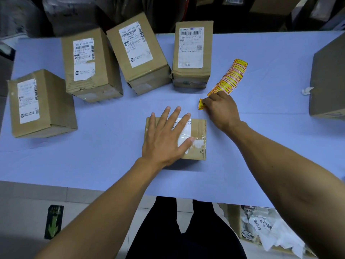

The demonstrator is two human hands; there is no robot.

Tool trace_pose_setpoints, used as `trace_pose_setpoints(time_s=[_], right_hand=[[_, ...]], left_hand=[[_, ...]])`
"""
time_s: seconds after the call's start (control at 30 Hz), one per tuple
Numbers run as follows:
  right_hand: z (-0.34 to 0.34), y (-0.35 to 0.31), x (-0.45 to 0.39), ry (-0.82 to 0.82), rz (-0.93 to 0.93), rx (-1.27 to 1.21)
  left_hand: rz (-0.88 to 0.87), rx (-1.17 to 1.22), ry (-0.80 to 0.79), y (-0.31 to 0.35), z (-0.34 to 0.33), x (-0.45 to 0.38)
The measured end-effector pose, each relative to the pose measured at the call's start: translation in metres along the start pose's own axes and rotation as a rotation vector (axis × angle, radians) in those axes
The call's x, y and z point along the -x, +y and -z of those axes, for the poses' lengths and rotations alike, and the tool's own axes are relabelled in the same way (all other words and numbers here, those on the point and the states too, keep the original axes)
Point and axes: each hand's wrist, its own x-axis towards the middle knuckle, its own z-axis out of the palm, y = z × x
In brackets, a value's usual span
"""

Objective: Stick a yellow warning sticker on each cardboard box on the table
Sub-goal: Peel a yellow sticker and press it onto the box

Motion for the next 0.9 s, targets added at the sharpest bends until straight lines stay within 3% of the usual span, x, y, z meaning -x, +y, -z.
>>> trace_pose_setpoints(time_s=[0.33,0.43,0.53,0.67,0.9], right_hand=[[0.009,-0.004,0.006,0.147,-0.124,-0.282],[0.020,-0.015,0.017,0.218,-0.255,-0.620],[0.039,-0.027,0.033,0.233,-0.459,-1.112],[0.071,-0.039,0.065,0.265,-0.668,-1.608],[0.111,-0.071,0.114,0.152,-0.644,-2.054]], left_hand=[[-0.007,0.000,0.001,0.000,-0.001,0.000],[-0.002,0.005,-0.006,-0.001,0.001,0.001],[-0.005,0.034,-0.038,0.001,0.009,0.001],[0.005,0.241,-0.048,0.000,0.024,0.002],[-0.364,0.294,0.408,0.030,0.075,0.003]])
